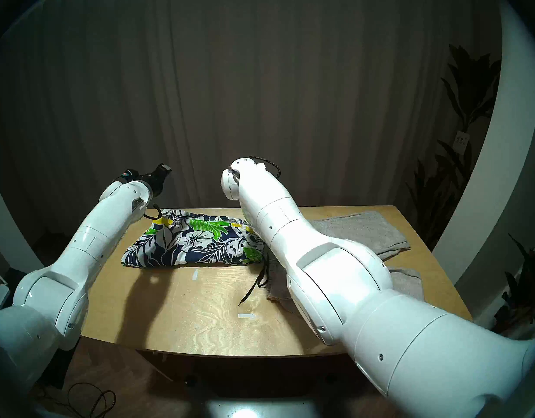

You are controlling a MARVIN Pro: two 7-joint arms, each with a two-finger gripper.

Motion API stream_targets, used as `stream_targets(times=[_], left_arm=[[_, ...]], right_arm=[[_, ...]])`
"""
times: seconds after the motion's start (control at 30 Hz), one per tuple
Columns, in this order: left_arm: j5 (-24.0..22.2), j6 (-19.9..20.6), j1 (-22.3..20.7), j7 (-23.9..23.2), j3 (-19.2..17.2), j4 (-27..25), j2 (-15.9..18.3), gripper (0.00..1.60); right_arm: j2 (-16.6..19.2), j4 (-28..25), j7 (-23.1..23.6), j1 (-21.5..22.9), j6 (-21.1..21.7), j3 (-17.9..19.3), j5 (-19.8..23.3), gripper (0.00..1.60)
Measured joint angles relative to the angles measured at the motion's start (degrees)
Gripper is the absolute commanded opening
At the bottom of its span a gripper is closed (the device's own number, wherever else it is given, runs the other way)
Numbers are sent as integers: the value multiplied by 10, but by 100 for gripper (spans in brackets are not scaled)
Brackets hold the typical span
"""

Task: Fold pants twice and stack them

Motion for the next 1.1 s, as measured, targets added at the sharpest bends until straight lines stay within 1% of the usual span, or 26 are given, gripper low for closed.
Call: stream_targets(times=[0.07,0.17,0.43,0.57,0.77,1.1], left_arm=[[-3,-2,10,-6,-2,-10,3,160],[-4,-2,16,-10,-2,-16,5,160],[-13,-7,47,-29,-6,-50,13,160],[-16,-8,57,-35,-7,-62,15,160],[-22,-12,80,-49,-10,-91,20,160],[-31,-18,112,-67,-13,-131,27,160]], right_arm=[[11,-3,4,-1,5,-10,-9,160],[19,-5,7,-2,9,-15,-15,160],[58,-16,26,-3,24,-45,-47,160],[71,-20,34,-5,31,-57,-58,160],[97,-29,52,-10,47,-87,-83,160],[137,-39,81,-17,67,-124,-117,160]])
